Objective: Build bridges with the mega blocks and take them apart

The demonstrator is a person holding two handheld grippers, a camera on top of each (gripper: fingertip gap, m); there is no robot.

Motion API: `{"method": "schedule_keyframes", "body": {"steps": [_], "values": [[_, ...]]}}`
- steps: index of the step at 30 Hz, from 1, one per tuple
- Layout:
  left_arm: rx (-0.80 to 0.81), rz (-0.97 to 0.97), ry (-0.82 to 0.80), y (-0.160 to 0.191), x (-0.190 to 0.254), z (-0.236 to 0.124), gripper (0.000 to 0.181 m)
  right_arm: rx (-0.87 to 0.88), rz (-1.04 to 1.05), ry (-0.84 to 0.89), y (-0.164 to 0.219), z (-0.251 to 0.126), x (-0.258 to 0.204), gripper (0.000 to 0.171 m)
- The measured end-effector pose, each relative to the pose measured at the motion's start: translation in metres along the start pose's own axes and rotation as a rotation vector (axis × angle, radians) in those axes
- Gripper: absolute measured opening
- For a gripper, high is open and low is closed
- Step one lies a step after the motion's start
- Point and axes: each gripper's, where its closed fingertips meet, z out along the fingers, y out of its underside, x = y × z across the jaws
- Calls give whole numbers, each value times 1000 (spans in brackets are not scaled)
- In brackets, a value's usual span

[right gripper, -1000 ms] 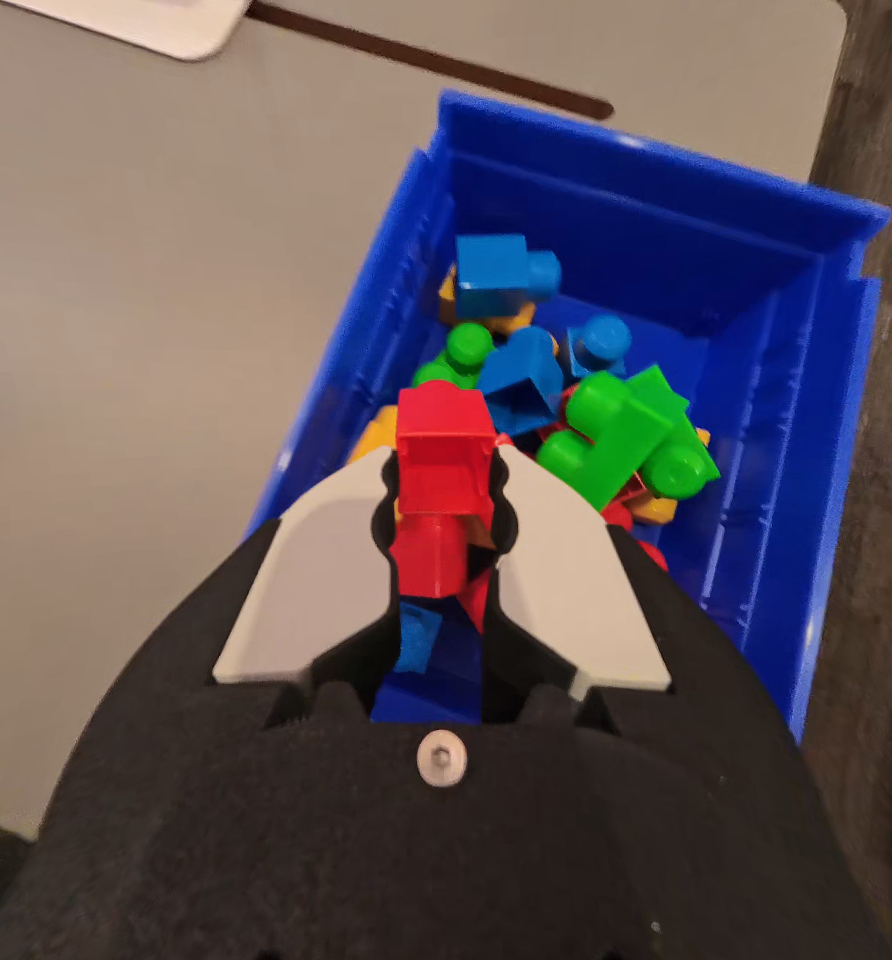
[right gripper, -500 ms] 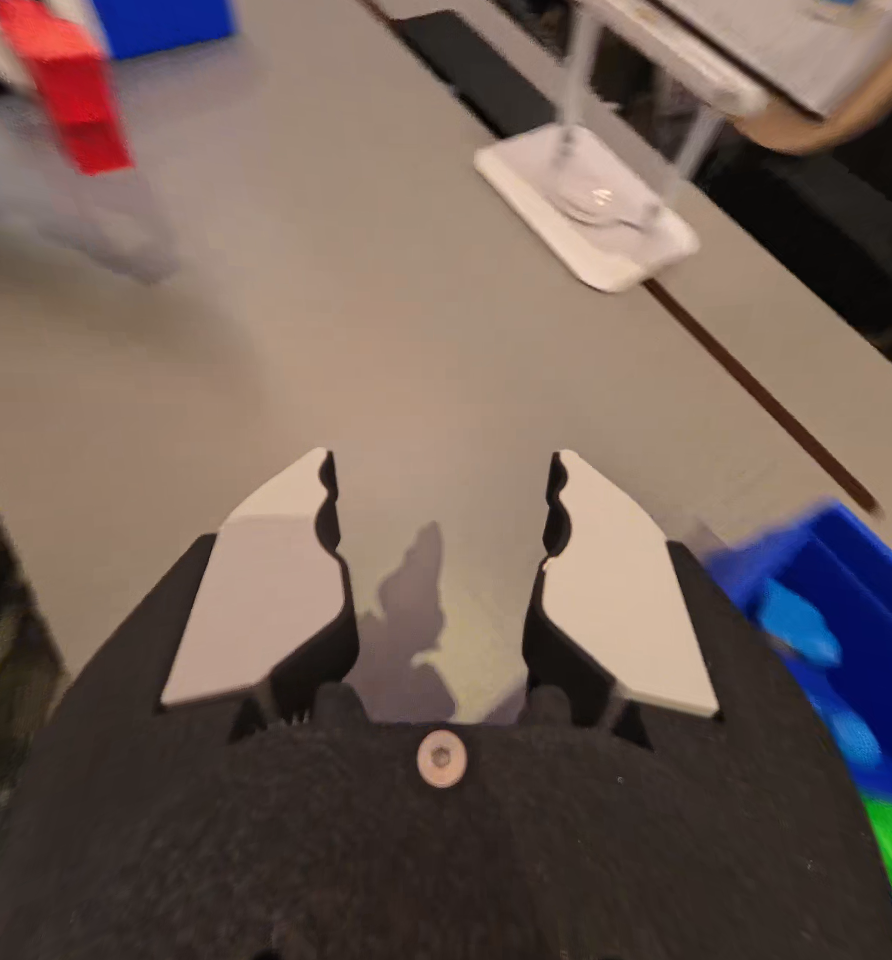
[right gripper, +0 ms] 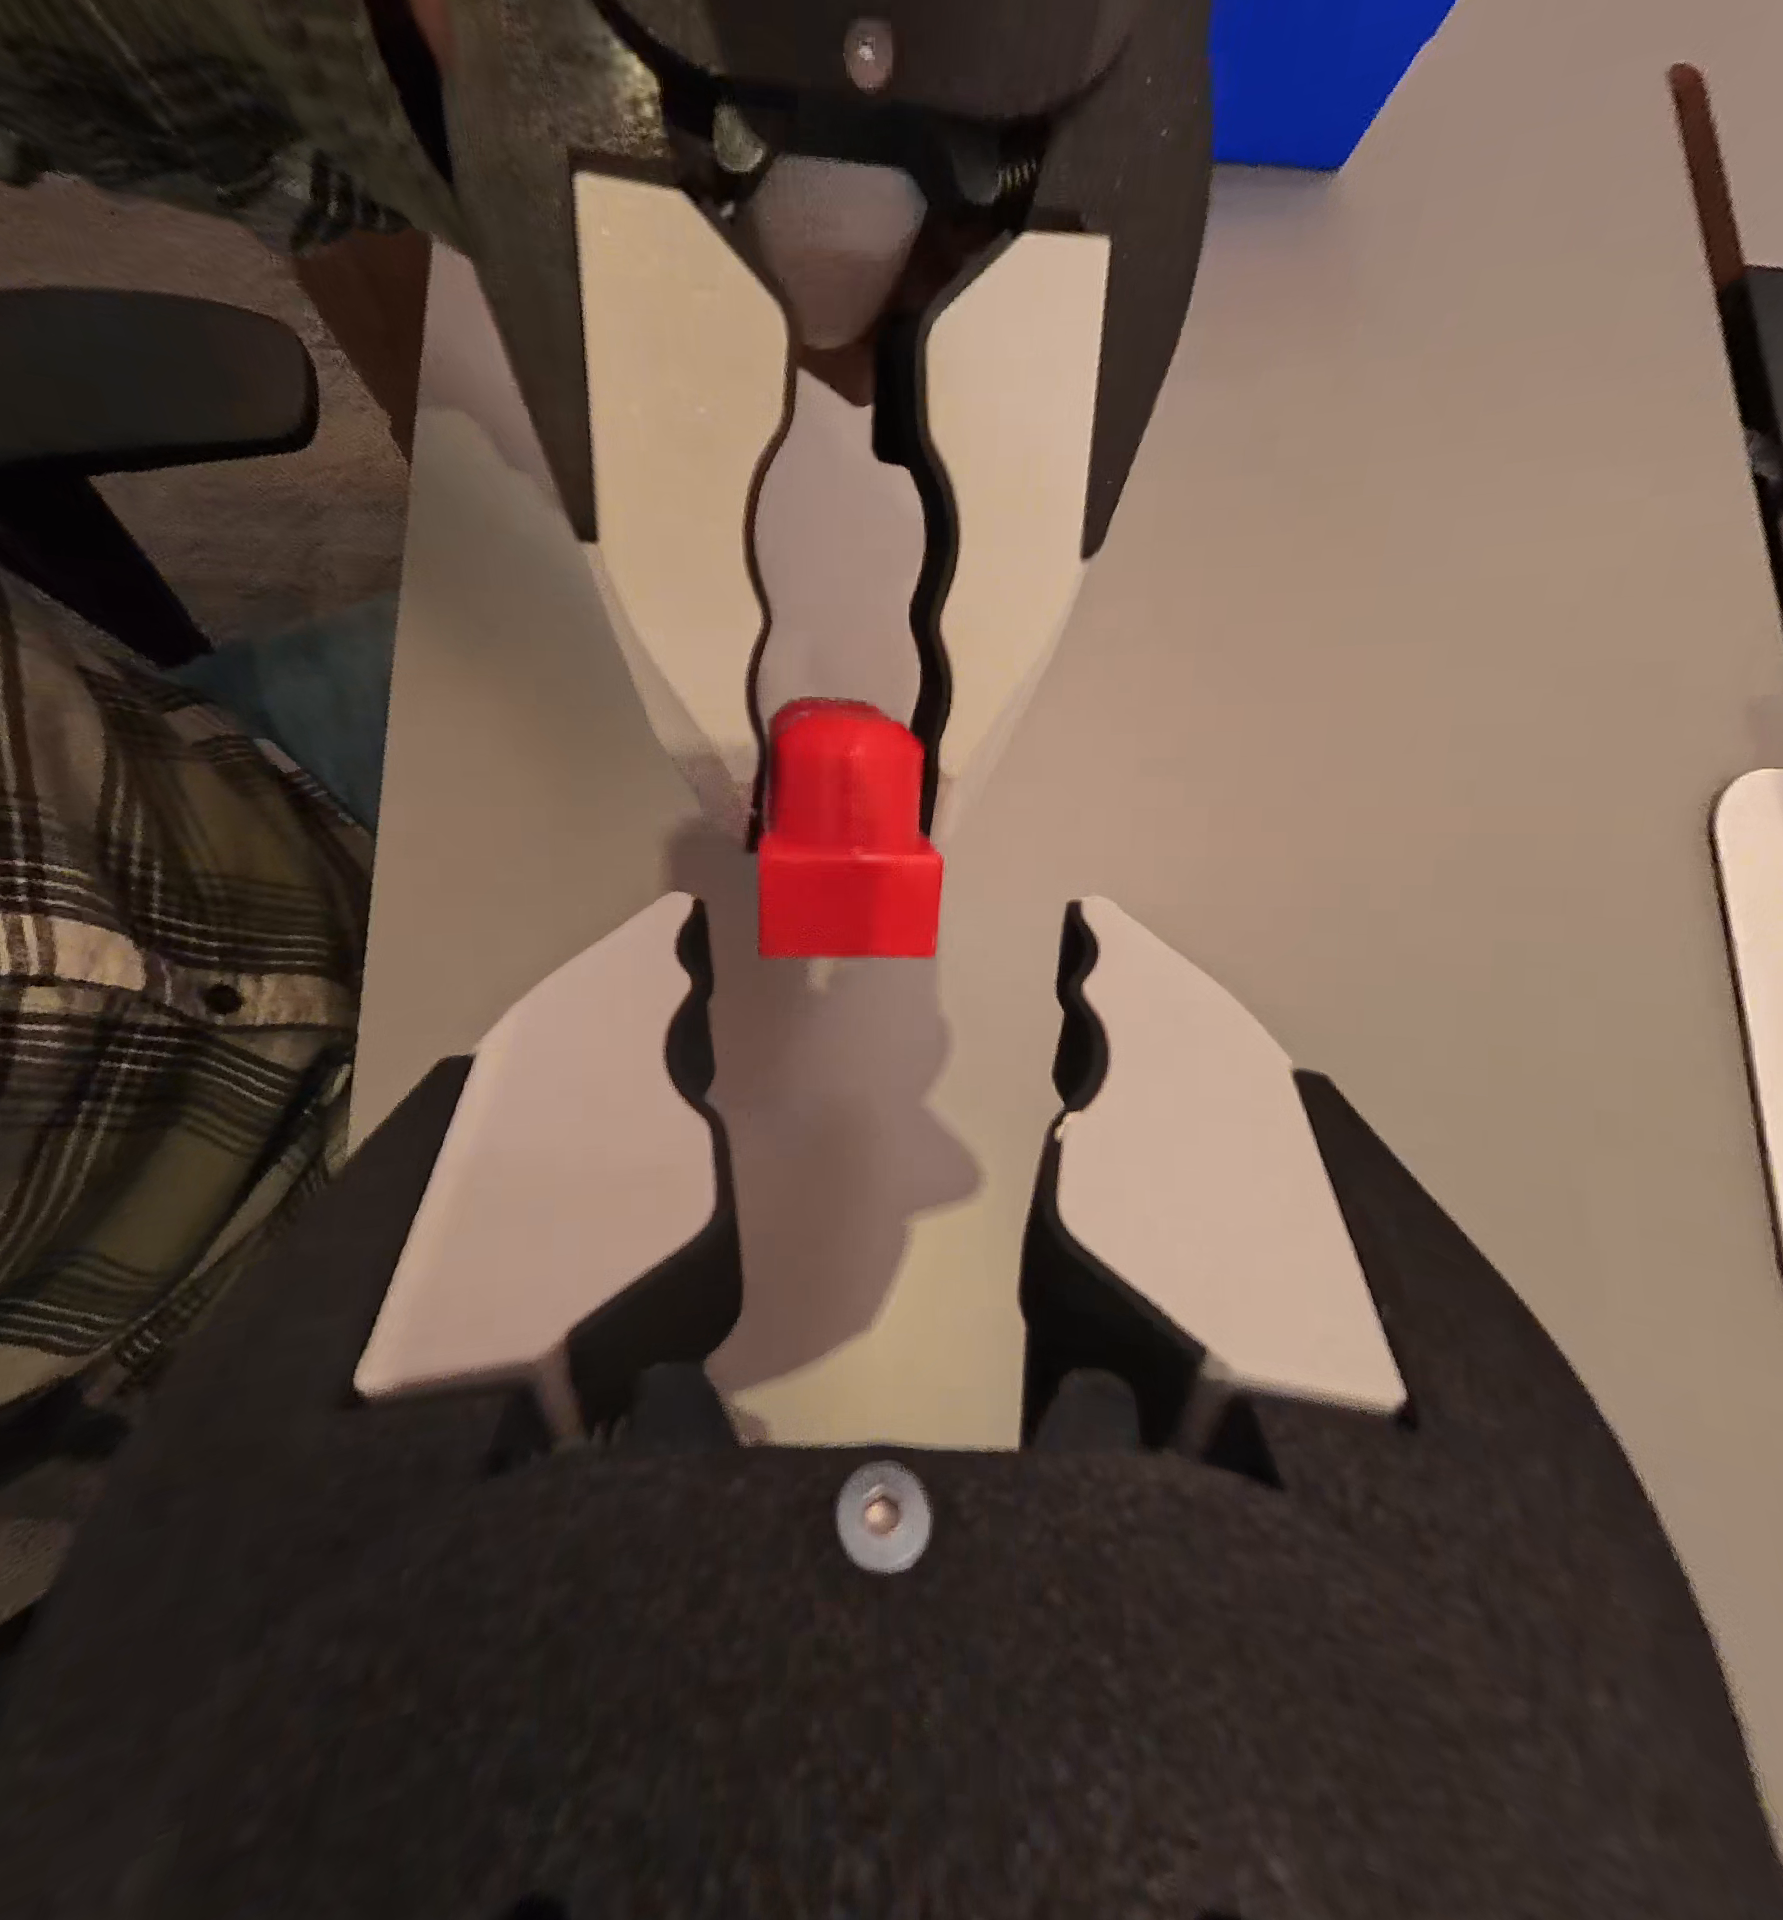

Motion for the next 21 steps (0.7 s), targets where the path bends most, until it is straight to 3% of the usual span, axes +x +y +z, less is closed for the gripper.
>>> {"method": "schedule_keyframes", "body": {"steps": [3,4,13,17,21], "values": [[0,6,9,0,2,2,32,-23,-6,-42,1,5,-6,47],[2,5,10,0,2,3,32,-25,-13,-62,1,6,-9,35],[96,-43,57,-10,2,8,33,15,31,-53,8,-7,-8,33],[140,-88,27,-6,-5,2,51,50,90,91,27,-46,15,33],[249,-135,-12,4,-5,-17,63,61,259,323,85,-122,56,33]]}}
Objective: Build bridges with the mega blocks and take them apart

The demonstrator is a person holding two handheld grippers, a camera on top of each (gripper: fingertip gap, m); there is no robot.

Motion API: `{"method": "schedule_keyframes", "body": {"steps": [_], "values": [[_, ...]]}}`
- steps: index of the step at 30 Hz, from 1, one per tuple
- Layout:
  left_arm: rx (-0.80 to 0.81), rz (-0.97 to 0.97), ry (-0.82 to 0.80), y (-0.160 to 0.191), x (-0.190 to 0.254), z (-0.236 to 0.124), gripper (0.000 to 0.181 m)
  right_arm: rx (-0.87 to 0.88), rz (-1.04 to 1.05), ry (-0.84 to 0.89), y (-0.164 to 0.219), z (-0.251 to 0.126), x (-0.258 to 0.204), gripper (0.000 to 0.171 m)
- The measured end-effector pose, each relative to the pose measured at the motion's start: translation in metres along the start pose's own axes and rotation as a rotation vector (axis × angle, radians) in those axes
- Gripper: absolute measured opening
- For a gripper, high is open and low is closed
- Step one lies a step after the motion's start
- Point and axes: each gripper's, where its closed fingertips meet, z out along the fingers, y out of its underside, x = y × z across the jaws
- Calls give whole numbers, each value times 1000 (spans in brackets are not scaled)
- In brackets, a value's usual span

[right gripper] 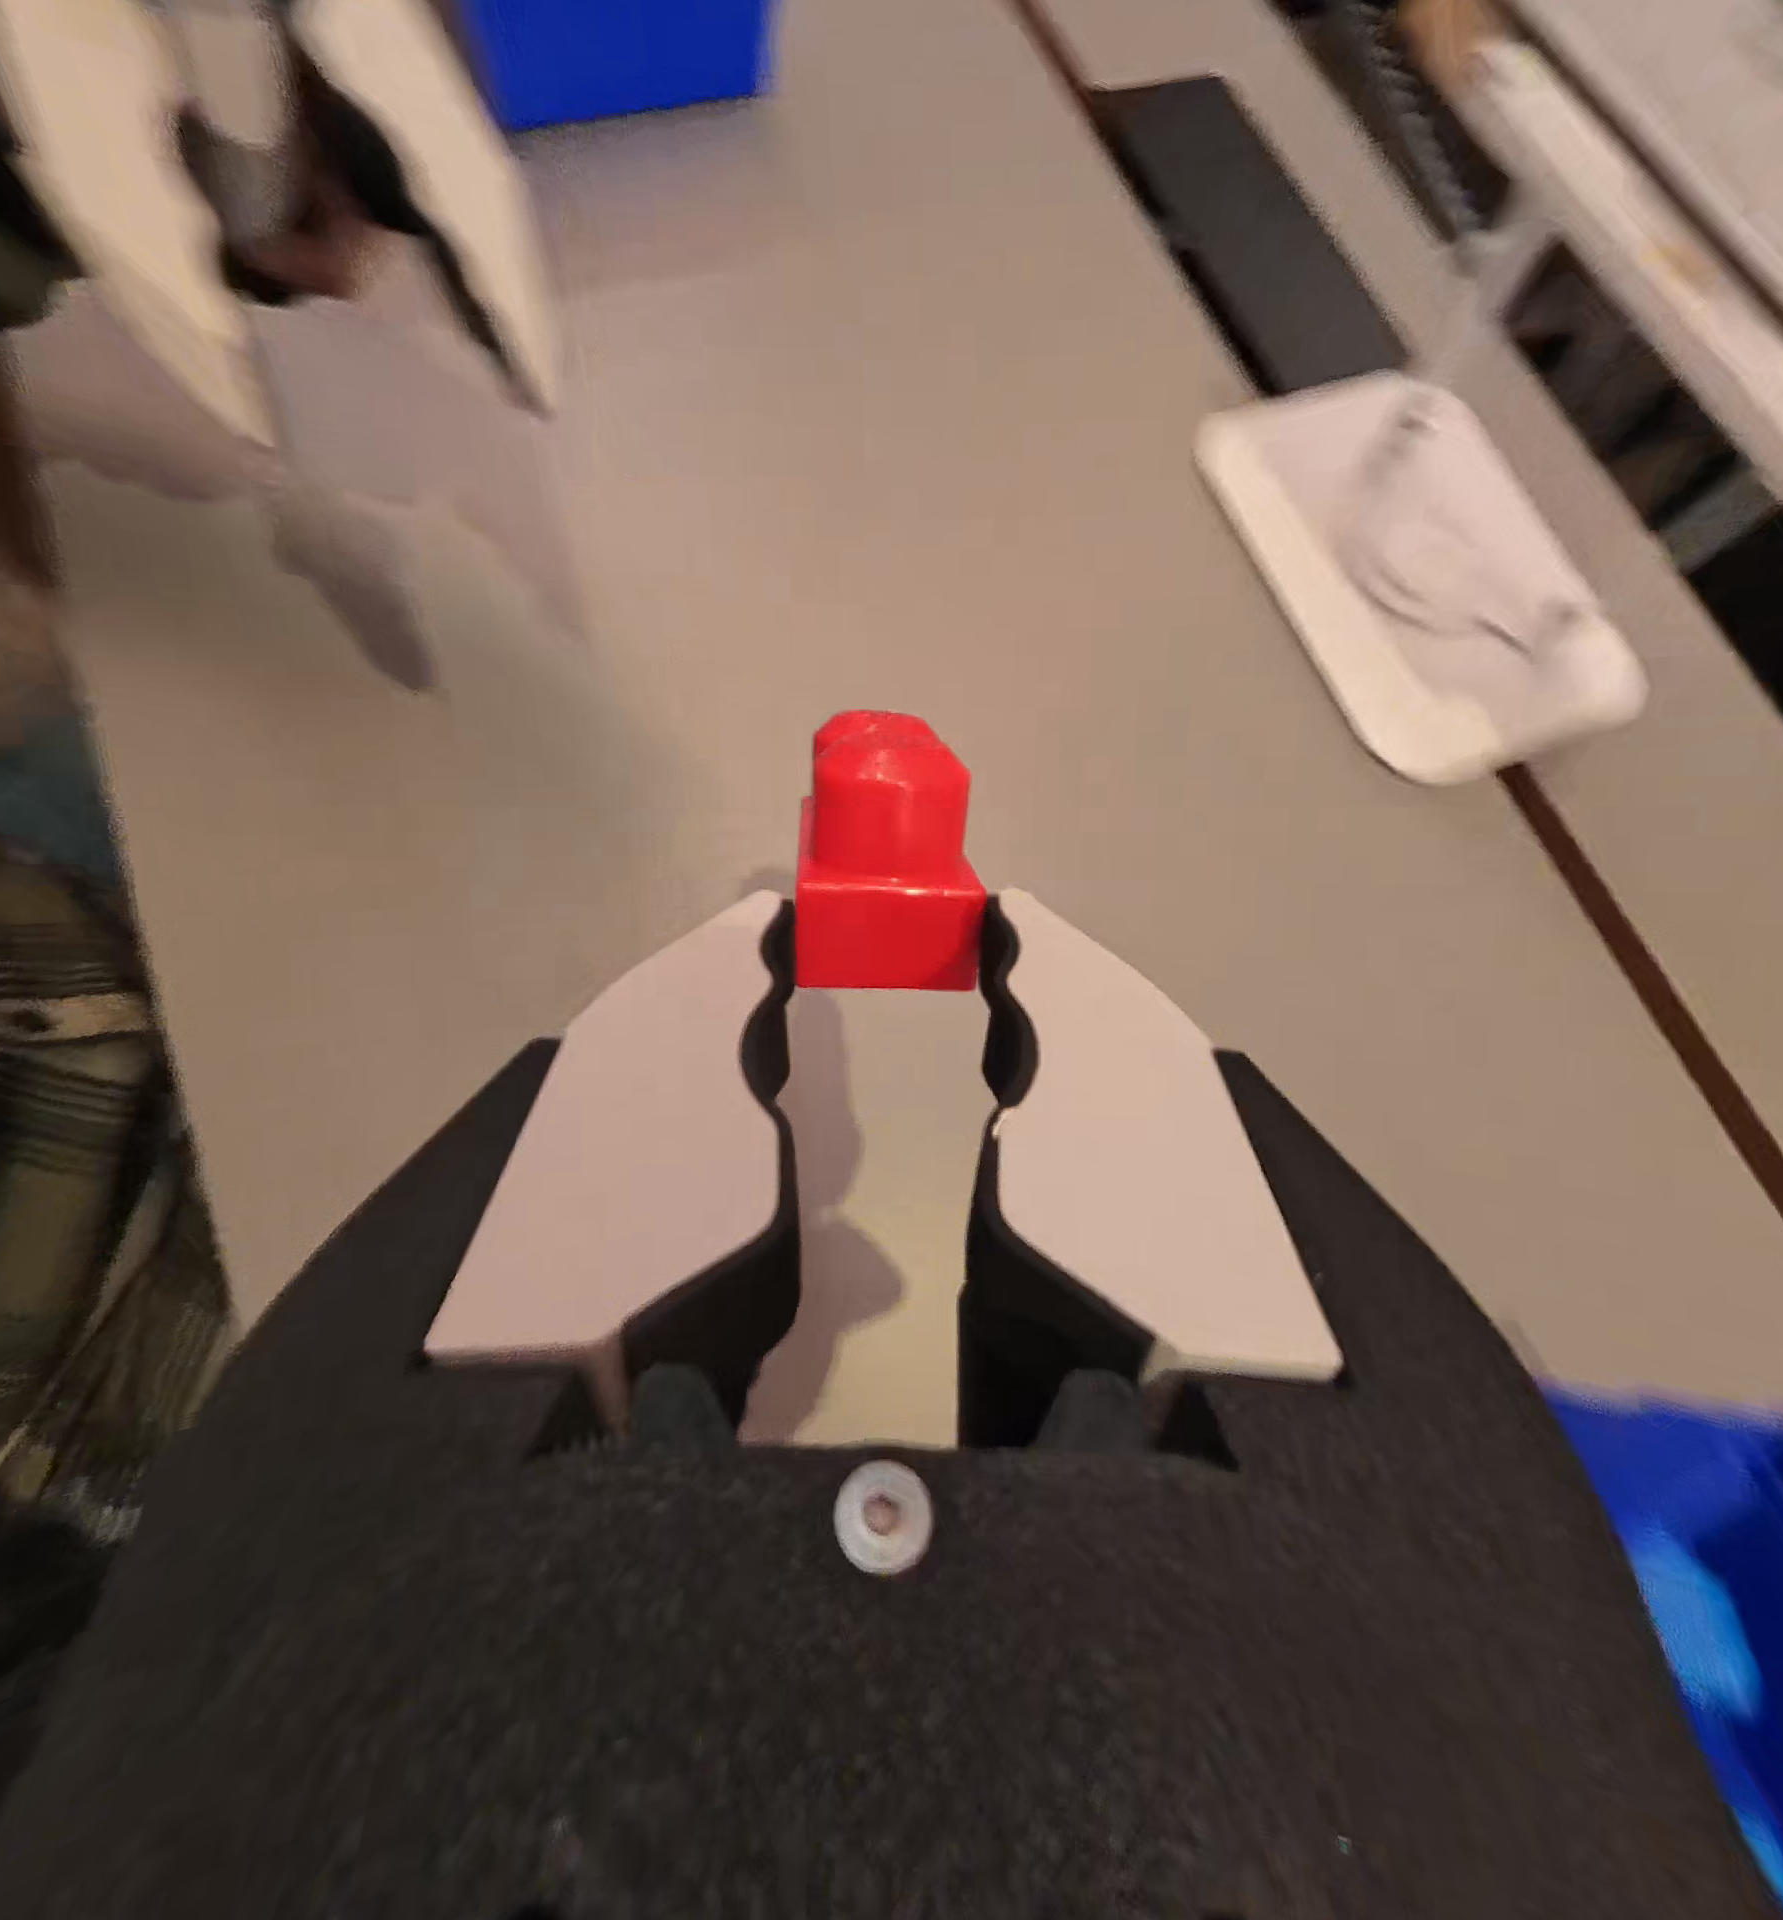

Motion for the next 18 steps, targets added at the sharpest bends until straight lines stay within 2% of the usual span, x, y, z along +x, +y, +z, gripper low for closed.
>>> {"method": "schedule_keyframes", "body": {"steps": [5,9,12,18], "values": [[123,-55,-56,9,2,-31,66,-6,281,369,84,-94,107,34],[177,-80,-91,16,7,-49,66,8,475,563,148,-144,159,34],[208,-92,-120,18,10,-59,65,28,567,629,181,-155,178,33],[242,-121,-177,19,5,-76,67,-6,640,663,213,-136,194,34]]}}
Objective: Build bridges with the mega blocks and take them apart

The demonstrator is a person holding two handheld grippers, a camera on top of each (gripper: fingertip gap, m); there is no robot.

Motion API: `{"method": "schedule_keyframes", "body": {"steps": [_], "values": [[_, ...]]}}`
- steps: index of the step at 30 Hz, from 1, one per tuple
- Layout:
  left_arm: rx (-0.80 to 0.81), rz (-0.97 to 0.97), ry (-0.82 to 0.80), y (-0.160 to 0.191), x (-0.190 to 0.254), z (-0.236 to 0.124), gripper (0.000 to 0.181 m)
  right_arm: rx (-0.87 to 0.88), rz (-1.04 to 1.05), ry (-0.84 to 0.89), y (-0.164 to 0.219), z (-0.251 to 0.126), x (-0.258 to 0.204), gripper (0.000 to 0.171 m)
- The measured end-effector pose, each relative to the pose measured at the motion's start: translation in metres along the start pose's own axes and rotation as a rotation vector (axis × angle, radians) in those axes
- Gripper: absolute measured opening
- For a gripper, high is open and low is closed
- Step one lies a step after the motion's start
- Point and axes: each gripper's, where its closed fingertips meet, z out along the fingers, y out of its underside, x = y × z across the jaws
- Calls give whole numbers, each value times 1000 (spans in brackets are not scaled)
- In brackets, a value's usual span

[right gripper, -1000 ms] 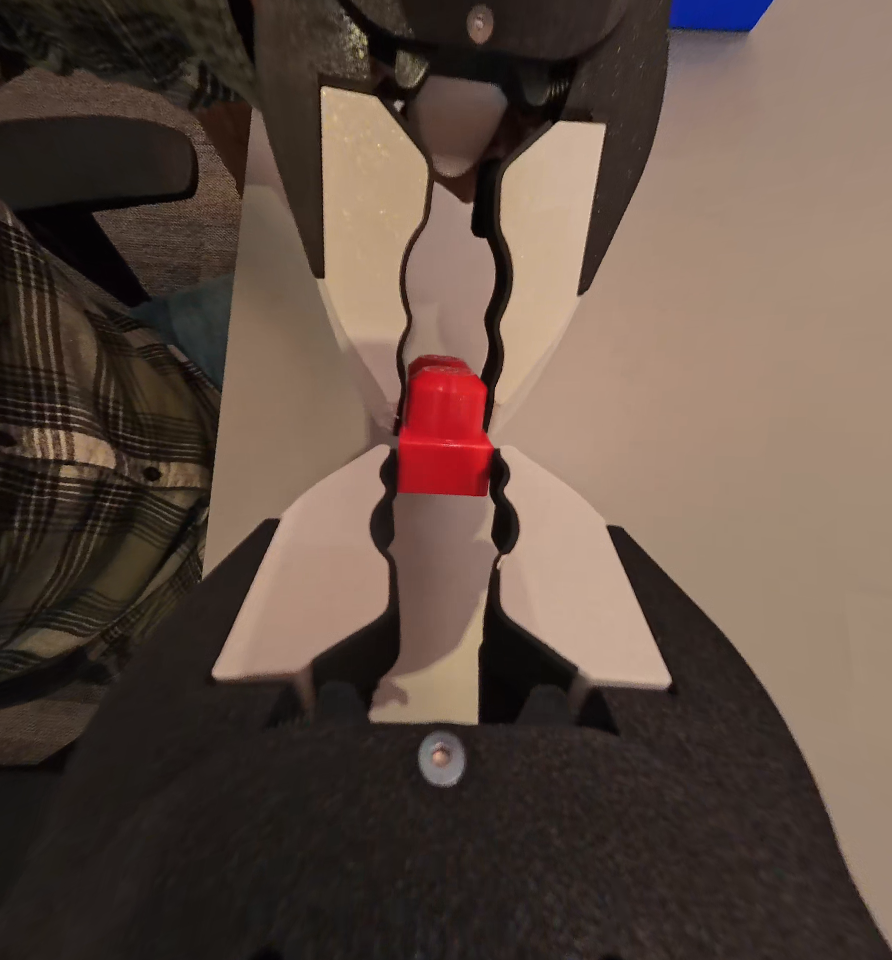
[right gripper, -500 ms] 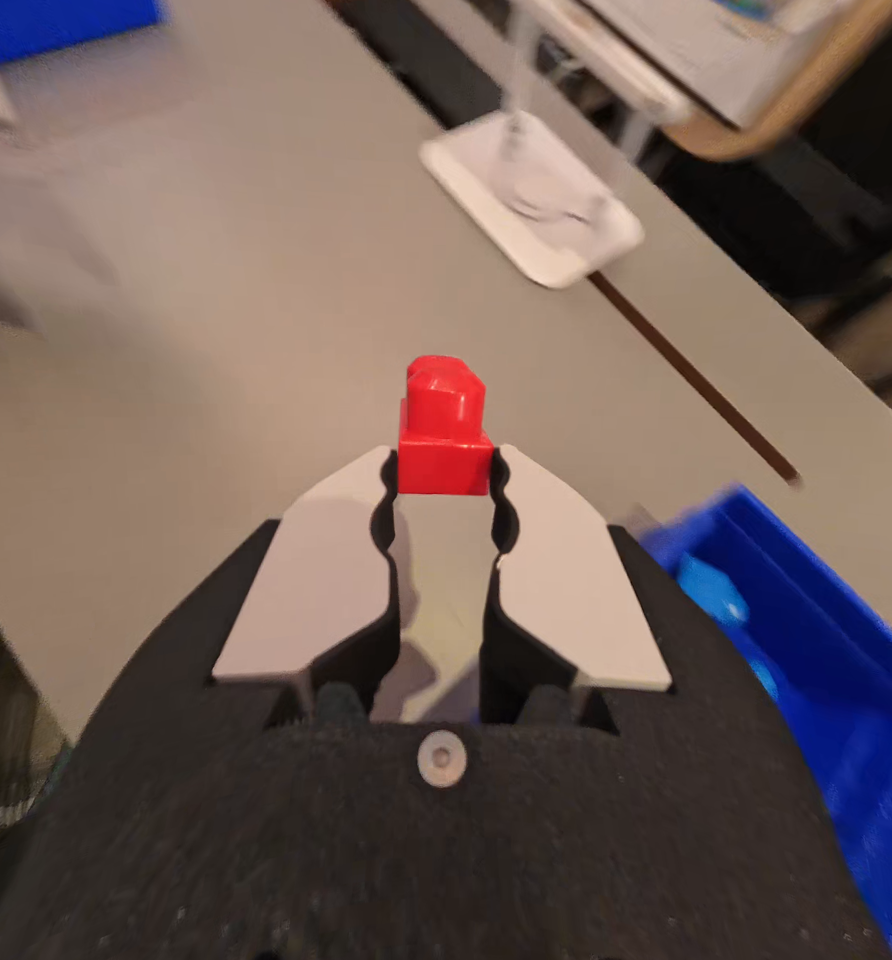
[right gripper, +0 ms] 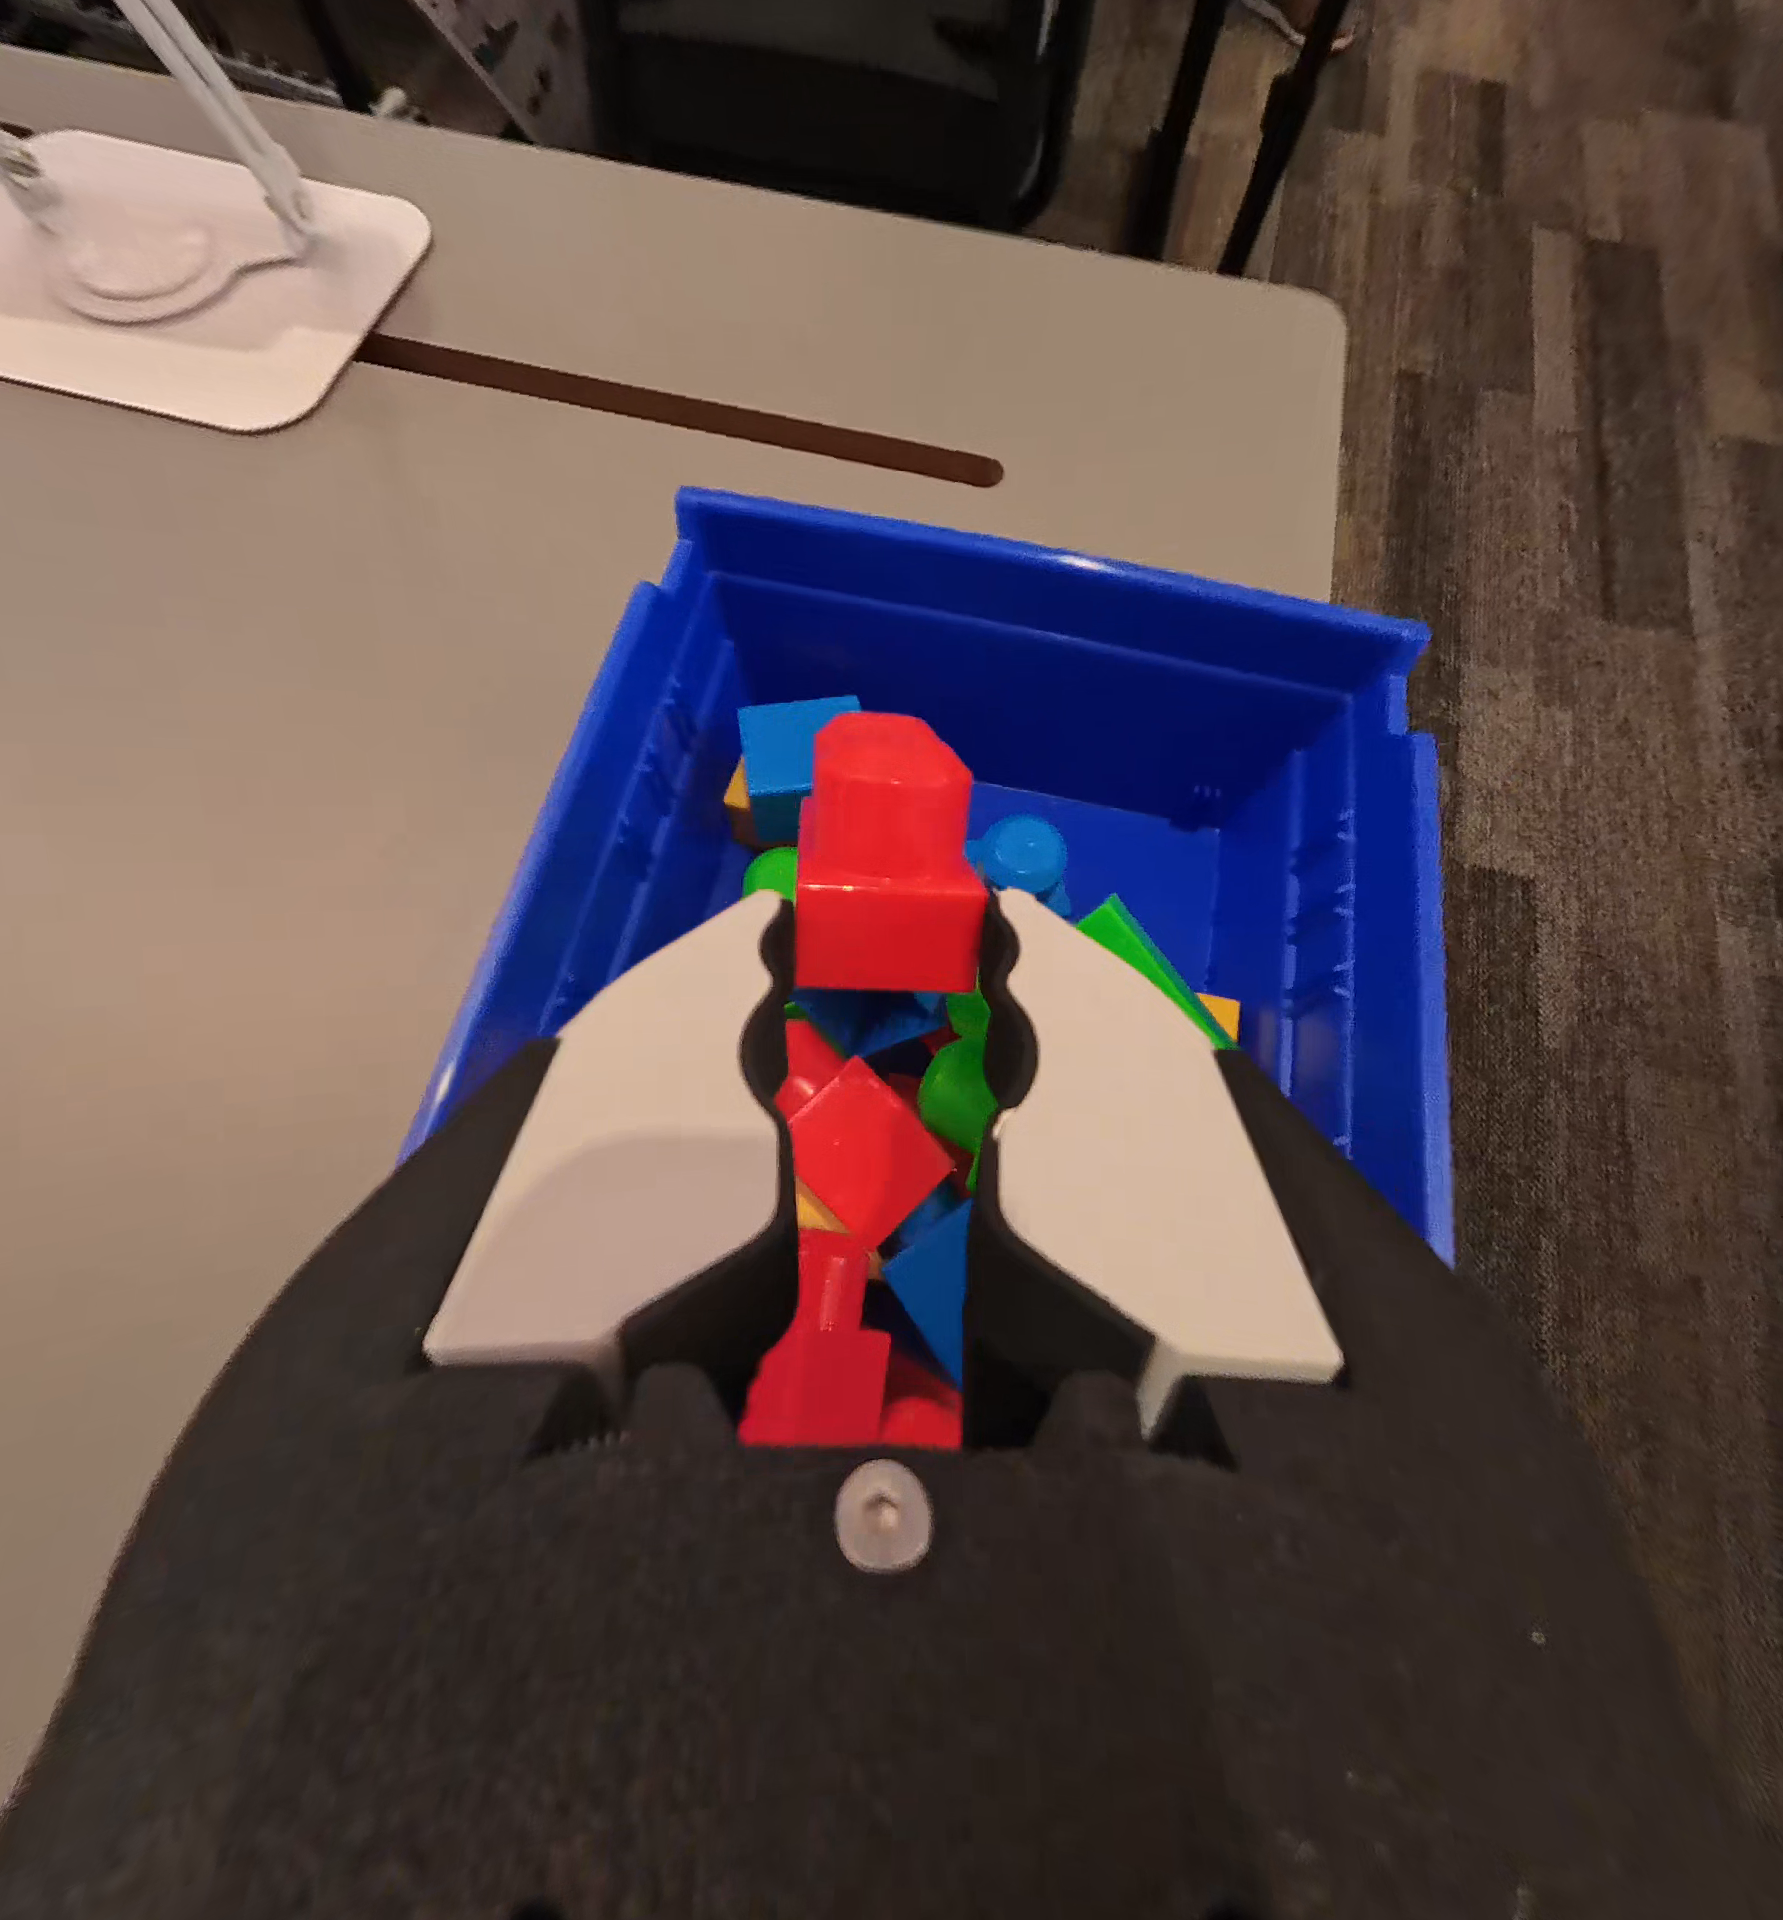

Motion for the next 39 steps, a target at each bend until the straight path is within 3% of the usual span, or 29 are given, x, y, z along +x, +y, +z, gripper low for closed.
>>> {"method": "schedule_keyframes", "body": {"steps": [5,11,21,39], "values": [[3,-2,-40,-1,-5,-8,69,-47,5,7,11,15,-2,34],[31,-26,-90,-1,-19,-15,74,-39,-9,37,9,15,-5,81],[166,-51,-240,-18,-52,-47,84,85,-44,83,-18,-23,-33,121],[296,-50,-540,-27,-68,-108,93,287,39,5,-18,-72,-118,132]]}}
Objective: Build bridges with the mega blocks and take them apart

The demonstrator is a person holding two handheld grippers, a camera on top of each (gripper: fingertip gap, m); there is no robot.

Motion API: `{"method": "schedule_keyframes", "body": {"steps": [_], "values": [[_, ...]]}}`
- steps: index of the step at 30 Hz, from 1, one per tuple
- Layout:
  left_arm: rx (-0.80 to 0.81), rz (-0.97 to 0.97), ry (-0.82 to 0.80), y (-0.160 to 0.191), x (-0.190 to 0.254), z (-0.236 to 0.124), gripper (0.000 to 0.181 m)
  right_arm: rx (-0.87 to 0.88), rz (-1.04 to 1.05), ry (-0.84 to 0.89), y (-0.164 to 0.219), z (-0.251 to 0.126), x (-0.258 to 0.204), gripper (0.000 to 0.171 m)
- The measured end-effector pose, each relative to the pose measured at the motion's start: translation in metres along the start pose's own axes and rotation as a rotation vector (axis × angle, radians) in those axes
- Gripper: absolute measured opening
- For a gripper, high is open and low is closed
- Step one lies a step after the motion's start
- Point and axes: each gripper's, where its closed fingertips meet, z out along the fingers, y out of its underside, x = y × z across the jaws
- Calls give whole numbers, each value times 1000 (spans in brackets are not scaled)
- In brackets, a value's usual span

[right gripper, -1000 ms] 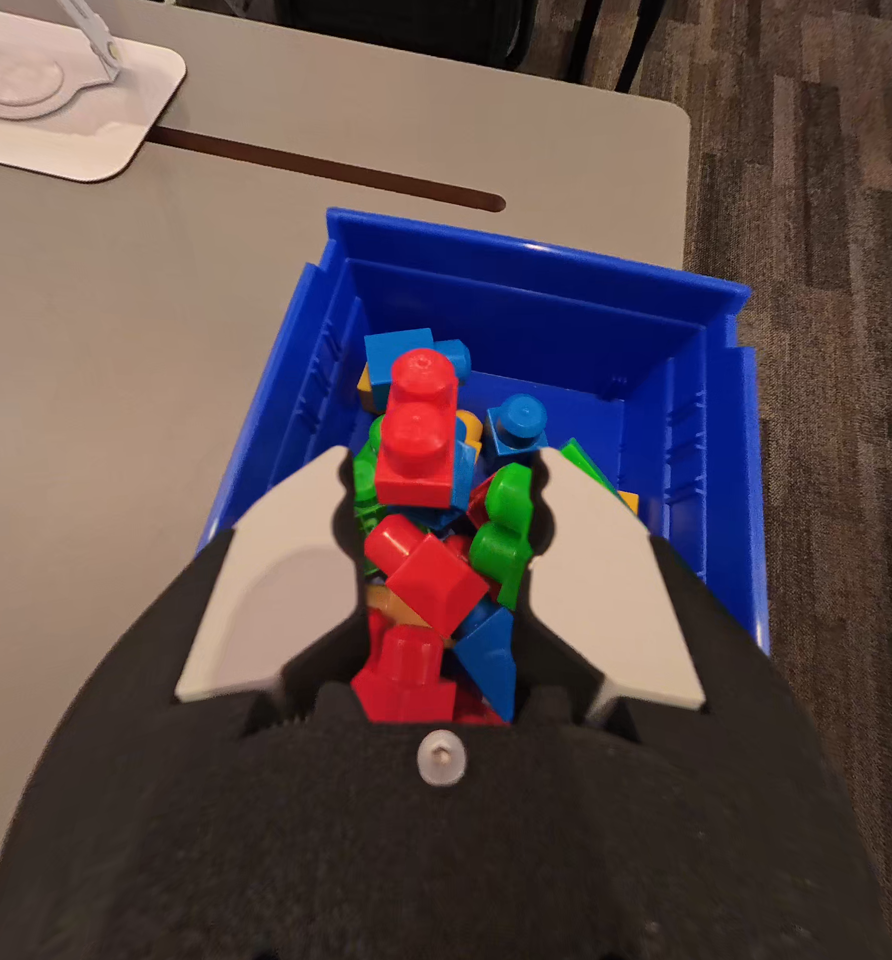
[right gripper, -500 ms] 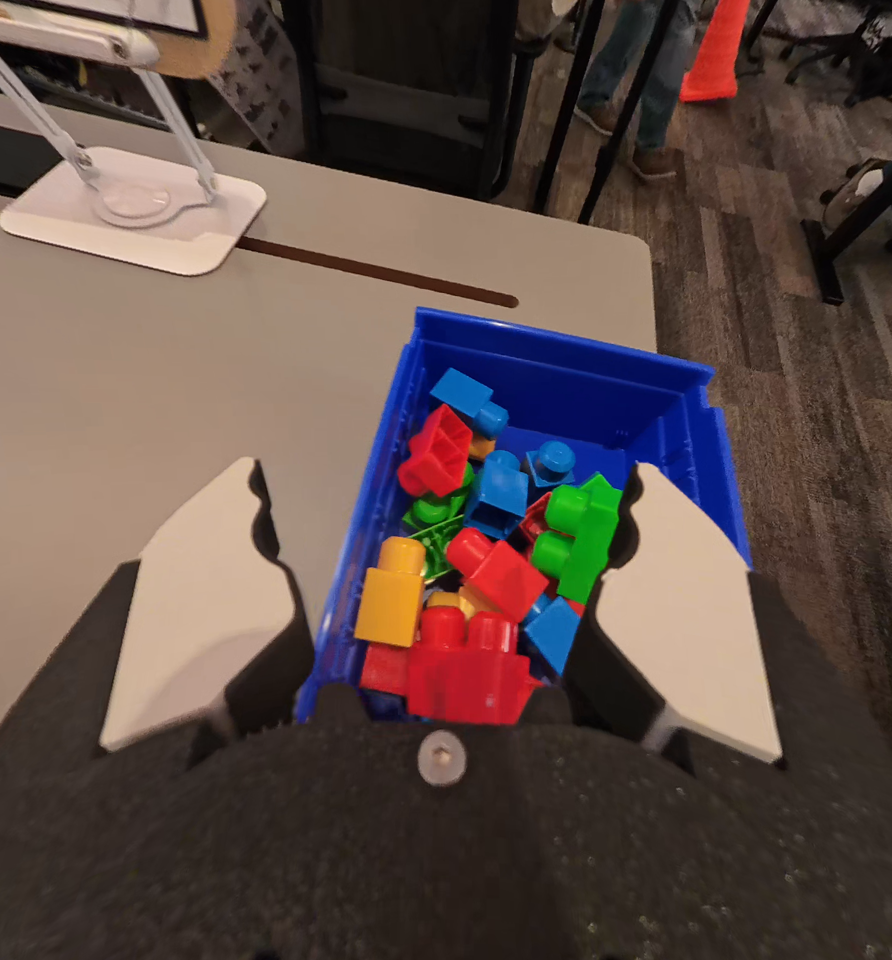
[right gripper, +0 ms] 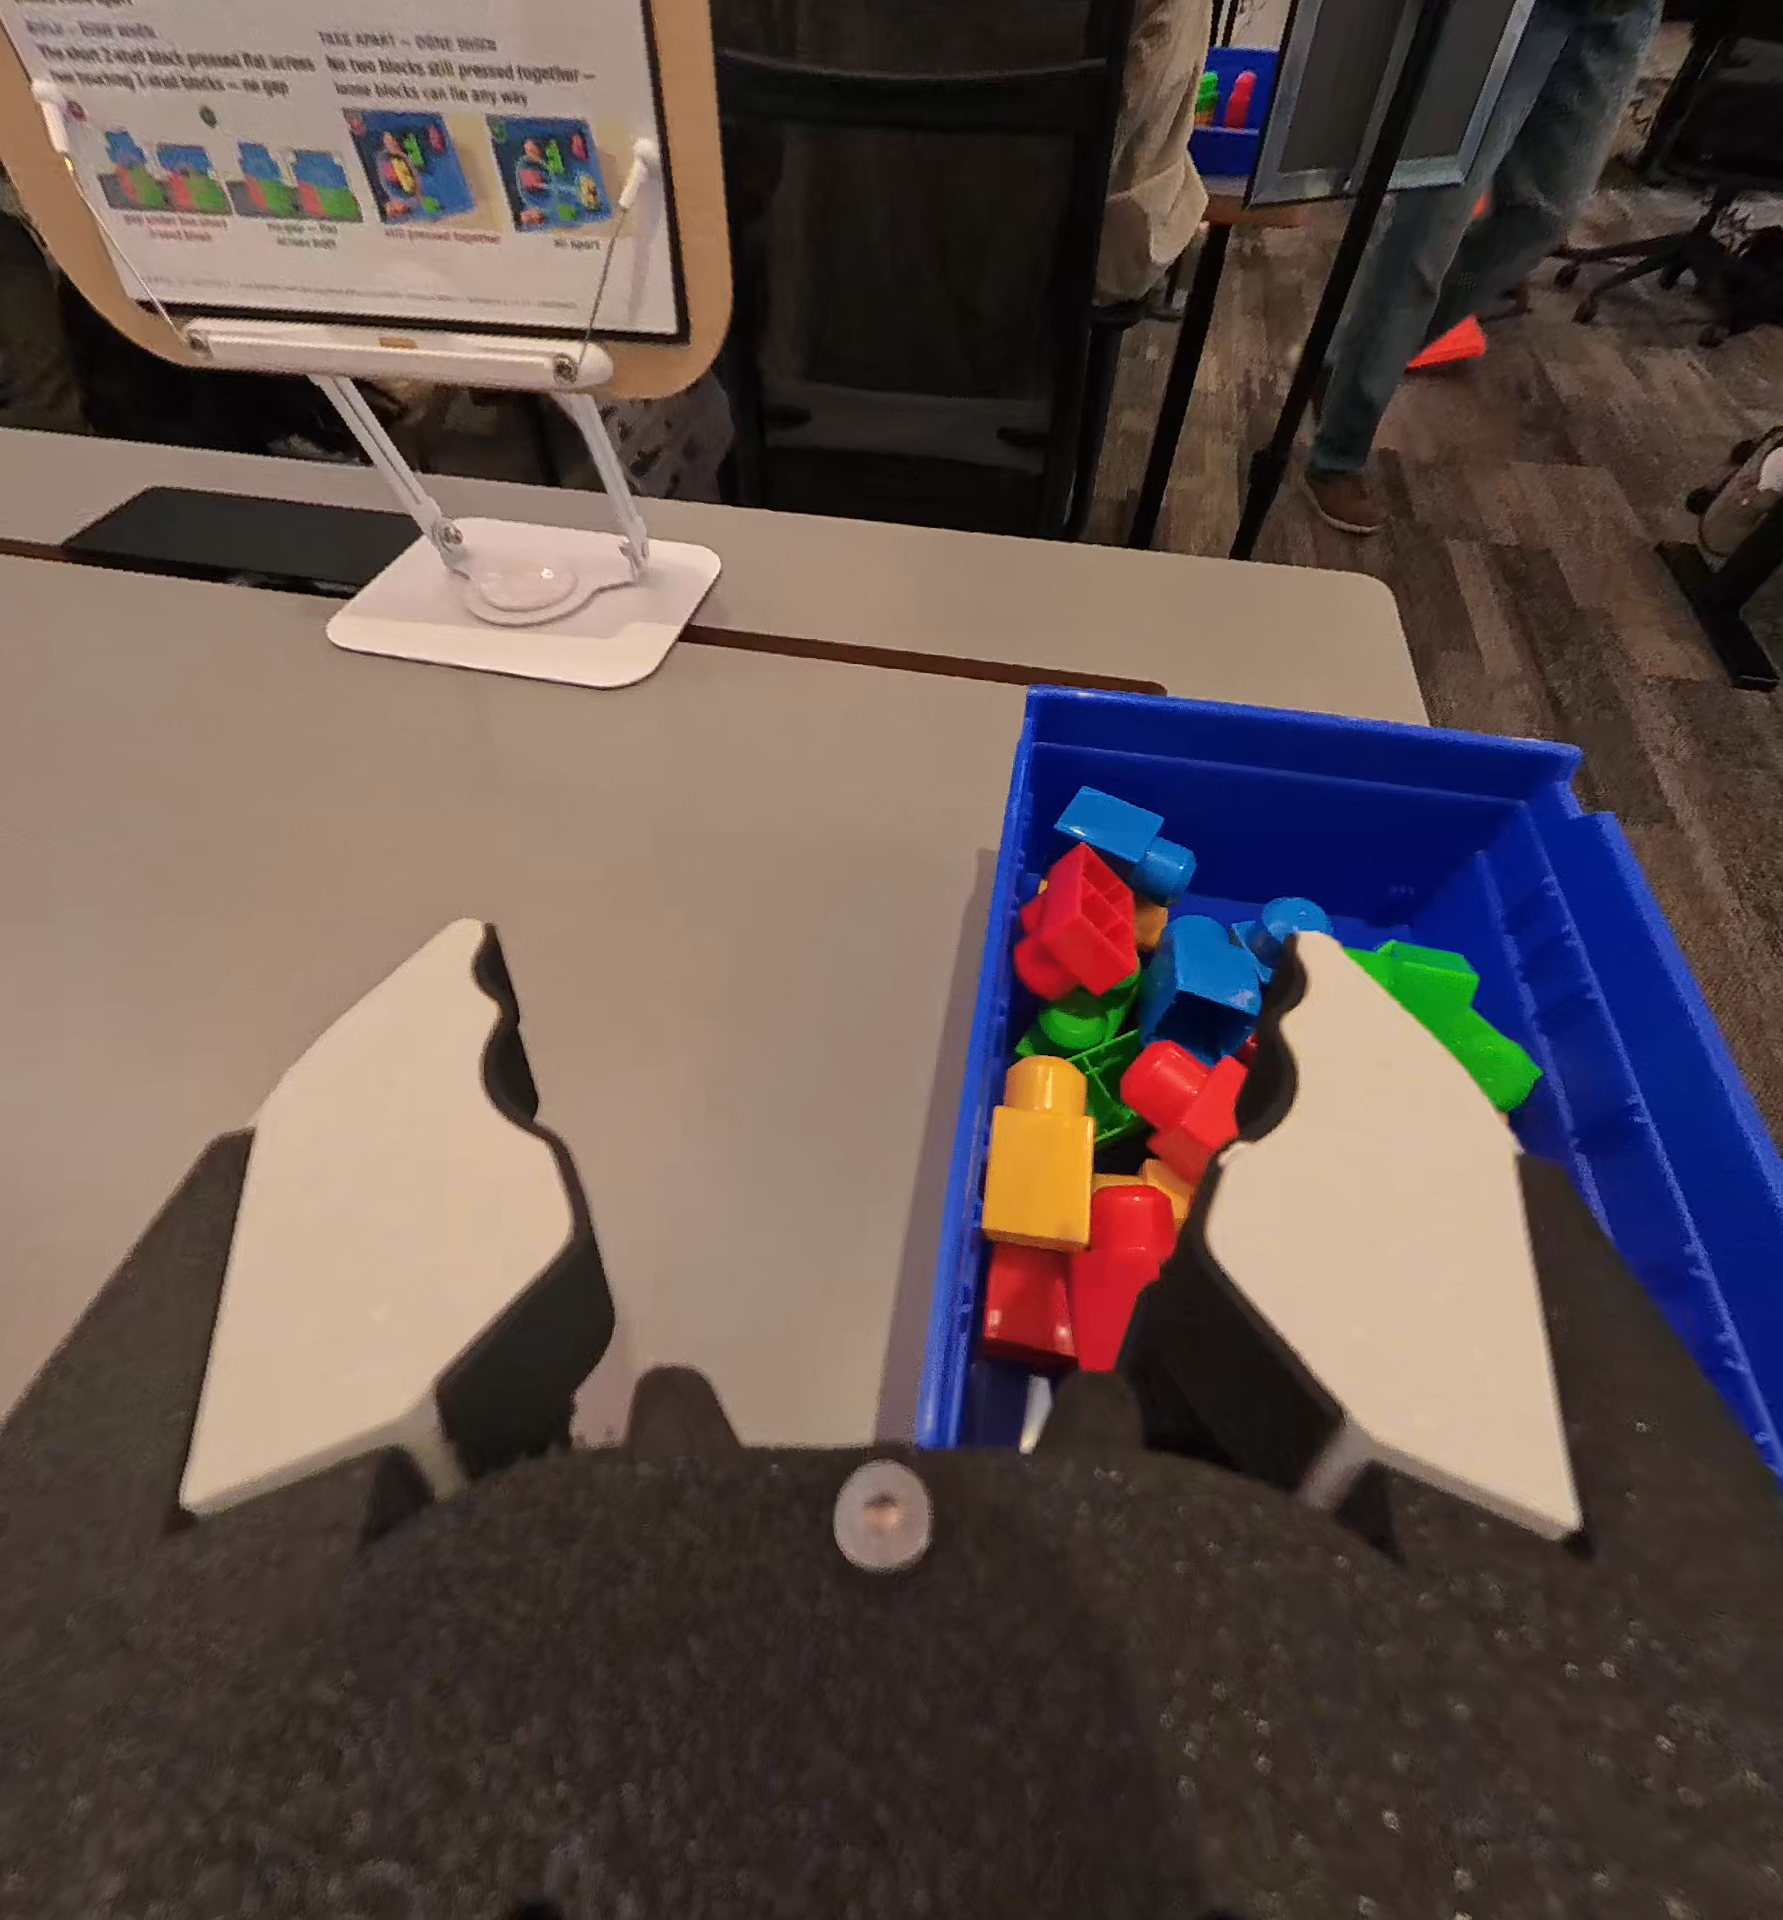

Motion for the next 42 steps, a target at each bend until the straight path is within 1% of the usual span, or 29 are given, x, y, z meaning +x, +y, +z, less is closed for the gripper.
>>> {"method": "schedule_keyframes", "body": {"steps": [3,6,10,16,19,21,24,30,33,42], "values": [[33,19,-64,-4,-8,-5,99,38,19,15,1,-8,-9,130],[82,58,-131,-9,-14,-10,106,74,44,-11,6,-13,-26,126],[108,0,-197,-10,-21,-19,109,108,51,7,12,-17,-41,118],[134,-106,-293,-10,-33,-30,111,149,26,-32,18,-22,-64,116],[125,-77,-358,-8,-40,-35,111,154,23,-1,21,-24,-60,116],[107,-55,-397,-6,-43,-36,111,163,35,39,22,-27,-54,122],[102,-47,-437,-5,-44,-37,111,156,40,32,25,-27,-57,123],[54,-6,-470,2,-37,-34,112,151,-9,43,31,-25,-66,123],[39,19,-485,6,-35,-33,112,168,-23,52,30,-25,-69,120],[0,21,-498,18,-37,-27,112,192,-6,20,32,-22,-82,118]]}}
